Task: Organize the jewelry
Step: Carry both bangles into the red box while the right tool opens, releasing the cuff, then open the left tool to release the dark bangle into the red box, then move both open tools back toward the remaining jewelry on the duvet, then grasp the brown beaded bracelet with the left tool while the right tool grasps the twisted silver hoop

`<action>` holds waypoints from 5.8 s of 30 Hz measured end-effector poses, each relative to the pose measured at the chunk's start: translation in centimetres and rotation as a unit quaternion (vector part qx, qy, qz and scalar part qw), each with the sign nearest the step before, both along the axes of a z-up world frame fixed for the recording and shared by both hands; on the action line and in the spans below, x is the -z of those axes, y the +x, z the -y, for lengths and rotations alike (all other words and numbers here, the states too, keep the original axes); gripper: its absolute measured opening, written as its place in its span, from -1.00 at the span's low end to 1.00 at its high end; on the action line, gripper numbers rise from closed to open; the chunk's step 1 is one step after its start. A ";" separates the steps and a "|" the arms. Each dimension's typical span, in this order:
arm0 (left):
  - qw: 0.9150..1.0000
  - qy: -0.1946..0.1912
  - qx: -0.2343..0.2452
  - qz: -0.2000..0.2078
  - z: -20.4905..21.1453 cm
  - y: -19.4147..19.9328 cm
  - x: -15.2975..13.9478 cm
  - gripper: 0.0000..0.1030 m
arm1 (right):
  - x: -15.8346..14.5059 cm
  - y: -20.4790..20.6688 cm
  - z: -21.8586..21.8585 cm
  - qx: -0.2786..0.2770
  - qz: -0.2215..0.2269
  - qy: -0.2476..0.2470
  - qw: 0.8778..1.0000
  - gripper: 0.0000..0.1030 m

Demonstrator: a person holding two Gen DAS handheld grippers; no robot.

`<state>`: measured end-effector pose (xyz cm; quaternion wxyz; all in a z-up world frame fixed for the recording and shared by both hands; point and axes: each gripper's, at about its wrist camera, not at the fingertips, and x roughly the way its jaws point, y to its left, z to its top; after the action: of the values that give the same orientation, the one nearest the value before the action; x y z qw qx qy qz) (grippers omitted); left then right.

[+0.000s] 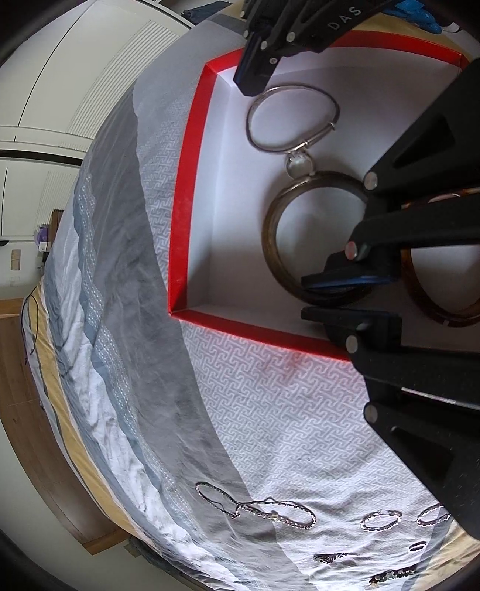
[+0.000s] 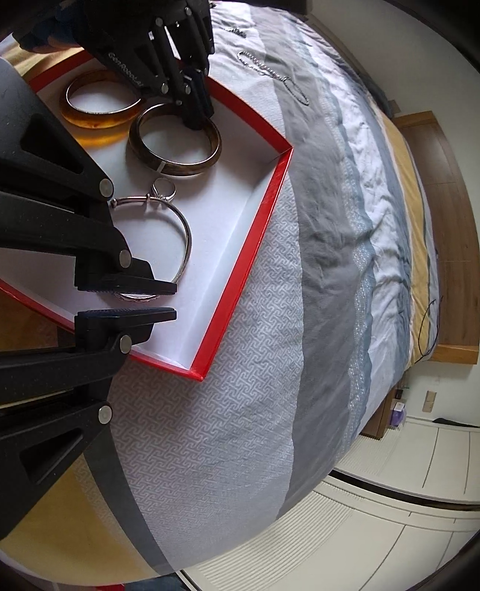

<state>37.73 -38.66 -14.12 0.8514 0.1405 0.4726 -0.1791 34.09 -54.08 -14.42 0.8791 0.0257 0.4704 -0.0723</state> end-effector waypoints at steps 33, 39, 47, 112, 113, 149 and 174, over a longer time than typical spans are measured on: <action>0.995 -0.075 -0.056 0.044 -16.1 -12.3 -14.5 -0.73 | -15.5 -14.9 -7.6 0.019 0.114 0.028 0.993 -0.28; 0.992 -0.067 -0.088 0.067 -22.1 -15.2 -16.2 -0.44 | -17.9 -18.0 -11.1 0.001 0.134 0.032 0.991 -0.25; 0.982 -0.062 -0.142 0.104 -31.1 -19.5 -18.1 -0.41 | -21.1 -21.7 -15.2 -0.023 0.165 0.033 0.985 -0.18; 0.946 -0.086 -0.313 0.012 -48.8 -17.0 -4.4 -0.27 | -8.4 -11.3 -31.6 -0.144 0.052 0.063 0.986 0.14; 0.946 -0.087 -0.313 0.011 -48.8 -16.7 -4.3 -0.27 | -8.1 -10.8 -31.7 -0.145 0.050 0.065 0.986 0.14; 0.962 -0.091 -0.259 0.001 -43.4 0.8 1.9 -0.17 | 3.3 1.9 -34.7 -0.181 -0.015 0.099 0.978 -0.05; 0.959 -0.104 -0.253 0.071 -44.0 -5.3 -7.4 -0.84 | -3.5 -3.6 -32.4 -0.174 0.040 0.105 0.978 -0.21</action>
<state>32.44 5.32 -6.75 0.9103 -0.0605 0.4095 0.0040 30.53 -21.65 -10.97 0.8887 0.0385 0.4372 0.1328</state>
